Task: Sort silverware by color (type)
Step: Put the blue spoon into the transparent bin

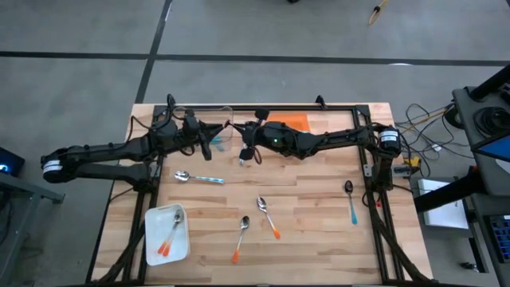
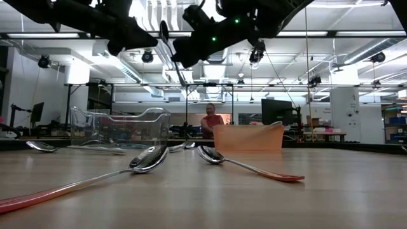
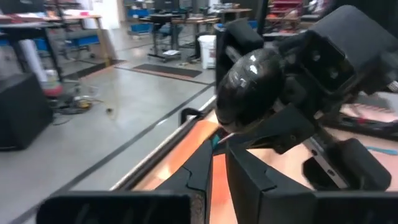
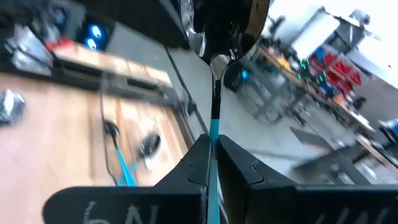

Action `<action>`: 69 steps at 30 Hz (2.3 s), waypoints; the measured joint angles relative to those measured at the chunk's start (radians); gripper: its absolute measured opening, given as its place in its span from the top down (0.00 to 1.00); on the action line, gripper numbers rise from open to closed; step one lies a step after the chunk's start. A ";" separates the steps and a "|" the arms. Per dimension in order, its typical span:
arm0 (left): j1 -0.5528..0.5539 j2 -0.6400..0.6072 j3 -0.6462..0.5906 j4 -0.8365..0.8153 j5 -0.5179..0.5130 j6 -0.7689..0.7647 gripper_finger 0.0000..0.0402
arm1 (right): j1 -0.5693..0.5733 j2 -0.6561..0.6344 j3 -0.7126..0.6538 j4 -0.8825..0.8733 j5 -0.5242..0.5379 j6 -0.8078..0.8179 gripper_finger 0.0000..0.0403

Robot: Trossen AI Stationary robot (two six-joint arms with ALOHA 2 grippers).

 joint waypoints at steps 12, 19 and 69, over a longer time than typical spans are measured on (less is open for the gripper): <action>0.001 0.009 0.000 0.000 -0.151 0.034 0.63 | 0.009 -0.005 0.092 -0.399 0.213 -0.001 0.98; 0.002 0.075 0.000 0.099 -0.150 0.057 0.51 | 0.009 -0.005 0.103 -0.371 0.206 0.000 0.98; -0.001 0.352 0.000 0.485 -0.153 -0.161 0.98 | 0.018 -0.004 0.101 -0.333 0.195 0.060 0.94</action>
